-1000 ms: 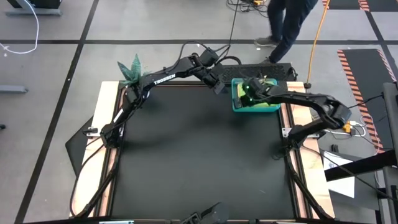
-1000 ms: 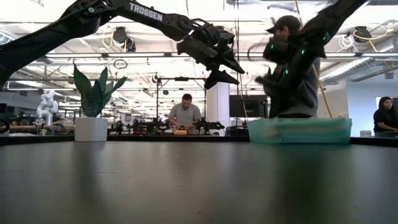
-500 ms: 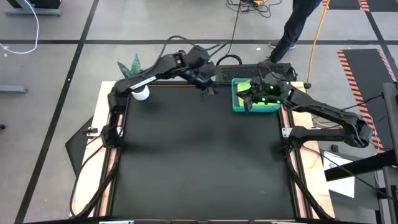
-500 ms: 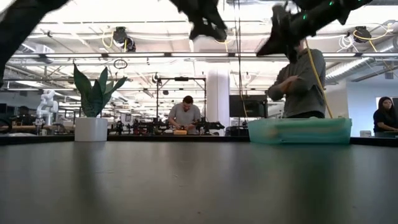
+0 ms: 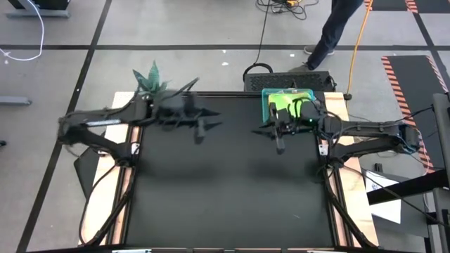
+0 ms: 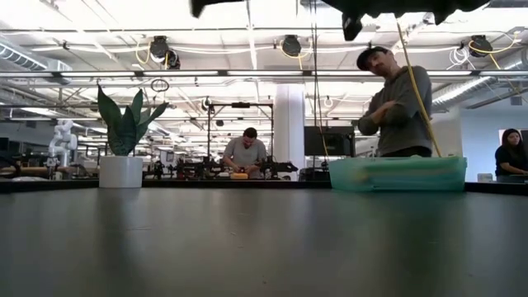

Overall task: Fold microfiber towels
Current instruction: Return to Home Position

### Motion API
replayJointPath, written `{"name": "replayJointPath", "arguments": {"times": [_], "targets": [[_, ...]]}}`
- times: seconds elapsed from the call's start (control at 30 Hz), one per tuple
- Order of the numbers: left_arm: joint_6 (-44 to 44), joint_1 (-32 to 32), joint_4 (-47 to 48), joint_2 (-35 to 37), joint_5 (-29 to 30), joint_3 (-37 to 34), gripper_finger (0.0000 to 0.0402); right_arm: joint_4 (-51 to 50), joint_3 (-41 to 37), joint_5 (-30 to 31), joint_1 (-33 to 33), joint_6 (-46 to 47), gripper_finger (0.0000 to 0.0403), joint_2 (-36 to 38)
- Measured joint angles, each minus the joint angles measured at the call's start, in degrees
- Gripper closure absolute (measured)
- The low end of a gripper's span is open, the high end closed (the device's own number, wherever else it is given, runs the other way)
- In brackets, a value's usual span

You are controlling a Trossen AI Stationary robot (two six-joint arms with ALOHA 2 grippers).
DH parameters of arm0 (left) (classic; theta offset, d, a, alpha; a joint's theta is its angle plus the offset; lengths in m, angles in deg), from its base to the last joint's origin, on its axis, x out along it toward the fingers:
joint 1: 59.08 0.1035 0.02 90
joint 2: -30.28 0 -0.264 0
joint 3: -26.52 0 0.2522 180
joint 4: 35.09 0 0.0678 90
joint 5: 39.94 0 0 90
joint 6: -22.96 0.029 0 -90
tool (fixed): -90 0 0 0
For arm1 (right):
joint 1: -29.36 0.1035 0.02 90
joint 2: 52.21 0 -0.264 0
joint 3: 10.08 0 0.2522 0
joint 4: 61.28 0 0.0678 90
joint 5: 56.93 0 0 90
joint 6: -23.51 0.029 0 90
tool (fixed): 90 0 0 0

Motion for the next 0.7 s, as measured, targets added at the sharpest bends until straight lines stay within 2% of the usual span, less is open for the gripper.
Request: {"name": "replayJointPath", "arguments": {"times": [0.2,0.3,0.43,0.63,0.7], "targets": [[-5.0,-4.4,-7.3,14.2,5.6,-17.1,0.0222,-2.2,-3.9,-1.4,2.7,4.5,0.0403,0.9],[-7.2,-6.5,-9.9,20.0,7.8,-24.7,0.0240,-1.2,-8.0,-1.1,3.7,6.2,0.0403,1.5],[-8.5,-8.1,-14.9,26.1,8.5,-33.7,0.0288,4.0,-15.0,0.1,3.7,9.4,0.0403,2.7],[-9.9,-8.9,-14.9,33.6,8.4,-42.9,0.0379,11.7,-26.3,3.8,3.7,14.0,0.0403,7.9],[-9.9,-9.1,-15.0,36.4,8.3,-45.9,0.0395,14.6,-30.1,5.5,3.7,15.0,0.0403,10.2]]}}
